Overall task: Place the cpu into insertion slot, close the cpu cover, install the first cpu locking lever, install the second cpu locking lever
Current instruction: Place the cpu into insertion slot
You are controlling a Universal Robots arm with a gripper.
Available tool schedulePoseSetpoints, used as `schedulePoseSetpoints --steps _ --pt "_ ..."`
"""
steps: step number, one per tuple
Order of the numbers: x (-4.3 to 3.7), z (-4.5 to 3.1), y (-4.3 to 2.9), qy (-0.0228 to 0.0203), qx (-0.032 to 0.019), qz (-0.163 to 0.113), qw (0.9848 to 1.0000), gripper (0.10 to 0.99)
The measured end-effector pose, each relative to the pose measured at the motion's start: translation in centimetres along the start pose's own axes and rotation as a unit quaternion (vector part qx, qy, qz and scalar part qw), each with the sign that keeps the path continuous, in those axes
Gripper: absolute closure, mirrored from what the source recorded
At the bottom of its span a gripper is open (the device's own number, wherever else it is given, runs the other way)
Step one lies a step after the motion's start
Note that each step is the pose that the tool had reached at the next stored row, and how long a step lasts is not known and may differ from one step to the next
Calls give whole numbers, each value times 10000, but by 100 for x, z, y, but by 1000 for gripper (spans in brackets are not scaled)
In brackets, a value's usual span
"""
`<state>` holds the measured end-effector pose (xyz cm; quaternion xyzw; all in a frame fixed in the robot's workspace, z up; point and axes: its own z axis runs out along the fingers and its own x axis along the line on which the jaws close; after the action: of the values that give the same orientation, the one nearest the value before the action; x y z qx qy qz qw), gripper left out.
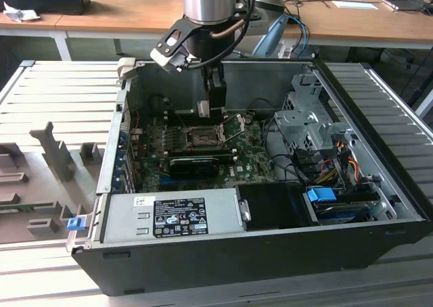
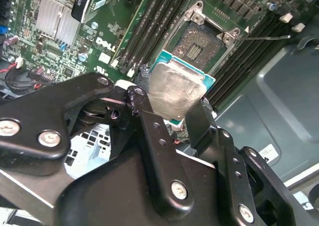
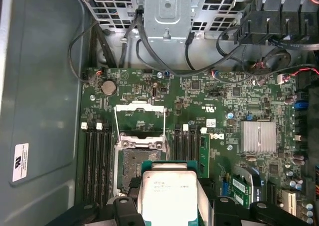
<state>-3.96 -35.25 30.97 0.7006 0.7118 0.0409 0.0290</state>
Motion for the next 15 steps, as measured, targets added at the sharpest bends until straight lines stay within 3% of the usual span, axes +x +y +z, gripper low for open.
schedulePoseSetpoints --steps 9,15 --pt "15 167 -16 -1 -9 13 10000 557" --pt "14 213 -21 -3 -10 13 10000 557"
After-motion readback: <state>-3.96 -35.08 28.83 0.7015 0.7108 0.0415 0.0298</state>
